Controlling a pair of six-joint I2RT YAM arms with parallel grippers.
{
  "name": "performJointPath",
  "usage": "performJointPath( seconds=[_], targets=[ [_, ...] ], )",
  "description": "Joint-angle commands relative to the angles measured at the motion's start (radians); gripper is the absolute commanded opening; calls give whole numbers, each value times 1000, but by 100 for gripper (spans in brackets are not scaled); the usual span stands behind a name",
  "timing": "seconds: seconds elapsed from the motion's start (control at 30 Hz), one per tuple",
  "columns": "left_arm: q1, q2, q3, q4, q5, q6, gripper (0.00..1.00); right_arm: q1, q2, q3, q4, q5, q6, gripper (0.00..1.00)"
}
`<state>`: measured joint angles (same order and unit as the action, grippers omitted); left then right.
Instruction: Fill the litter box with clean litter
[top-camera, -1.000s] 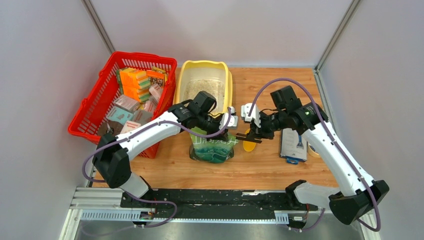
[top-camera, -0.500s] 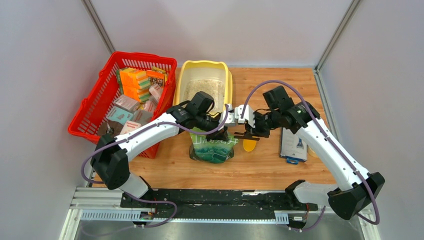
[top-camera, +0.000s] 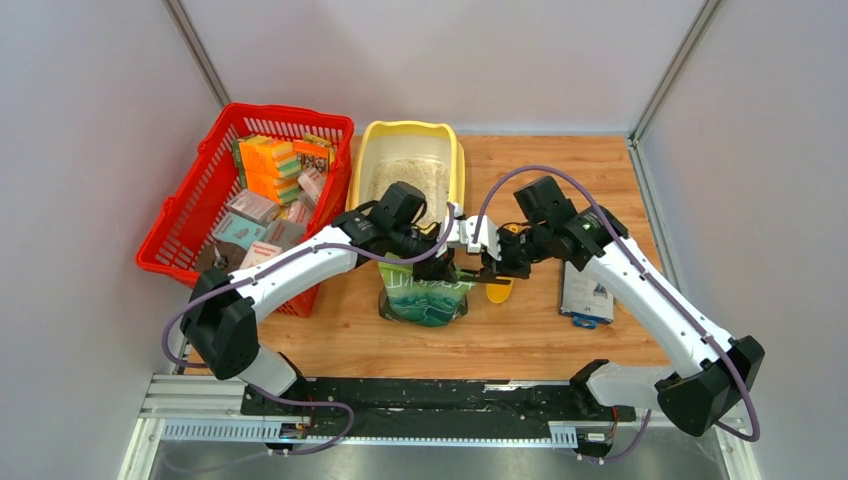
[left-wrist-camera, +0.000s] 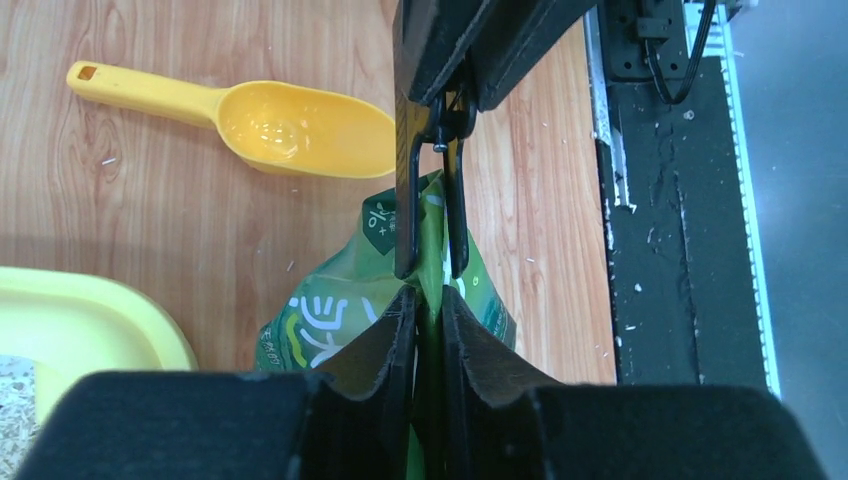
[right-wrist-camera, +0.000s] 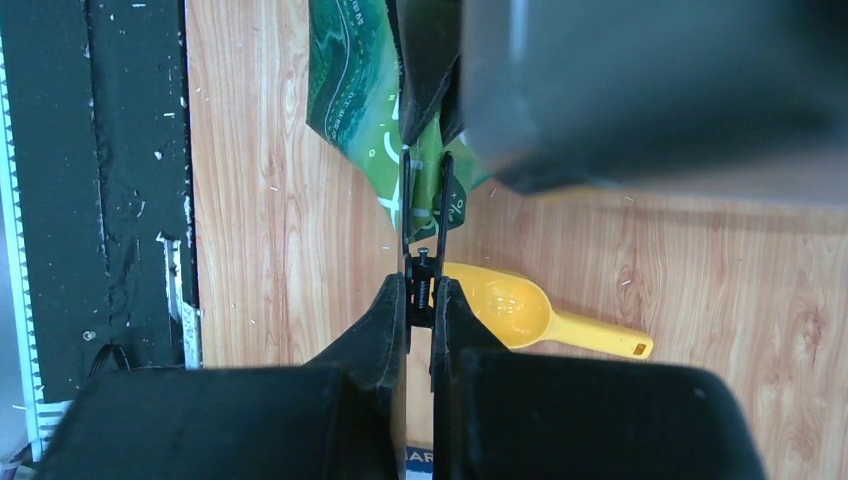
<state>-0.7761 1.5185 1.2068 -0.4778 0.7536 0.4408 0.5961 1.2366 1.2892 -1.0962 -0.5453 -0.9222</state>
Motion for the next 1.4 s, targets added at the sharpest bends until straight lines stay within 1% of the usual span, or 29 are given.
performJointPath(
  seconds=[0.0,0.1,0.13,0.17,0.27,0.37,0.5,0.53,0.57,0.67,0.77,0.83,0.93,0.97,1.07,1.2,1.37],
  targets=[
    [31,-67,-10,74,55,-57,26,31,6,-2,38,-10,40,0],
    [75,-109,-23,4,75,-18,30,41,9,1,61,2,55,0],
    [84,-119,-29,-19,81,16,31,44,11,4,65,5,62,0],
    [104,-141,-35,-68,85,35,32,48,15,12,65,8,63,0],
    [124,-181,-53,-155,92,97,34,65,29,22,70,25,66,0],
    [129,-214,-85,-211,89,147,36,88,34,28,75,45,62,0],
    [130,-245,-128,-220,67,177,35,123,52,41,70,83,49,0],
    [129,-250,-134,-220,64,196,33,128,55,53,67,90,51,0],
    [130,-253,-145,-222,58,203,27,131,60,59,67,99,62,0],
    [130,-253,-154,-210,43,210,18,139,78,99,59,126,72,0],
    [129,-253,-154,-180,43,190,14,151,89,133,29,154,62,0],
    [129,-253,-153,-157,24,156,14,169,84,139,6,179,31,0],
    [130,-253,-147,-127,-2,131,24,197,69,137,-14,212,3,0],
    [129,-257,-141,-125,-5,130,30,203,69,140,-16,217,6,0],
    [130,-268,-125,-148,3,141,36,214,75,150,-24,217,23,0],
    [135,-297,-127,-183,15,150,39,225,89,154,4,246,45,0],
    [155,-356,-174,-154,10,89,41,231,92,156,36,260,62,0]
  ],
)
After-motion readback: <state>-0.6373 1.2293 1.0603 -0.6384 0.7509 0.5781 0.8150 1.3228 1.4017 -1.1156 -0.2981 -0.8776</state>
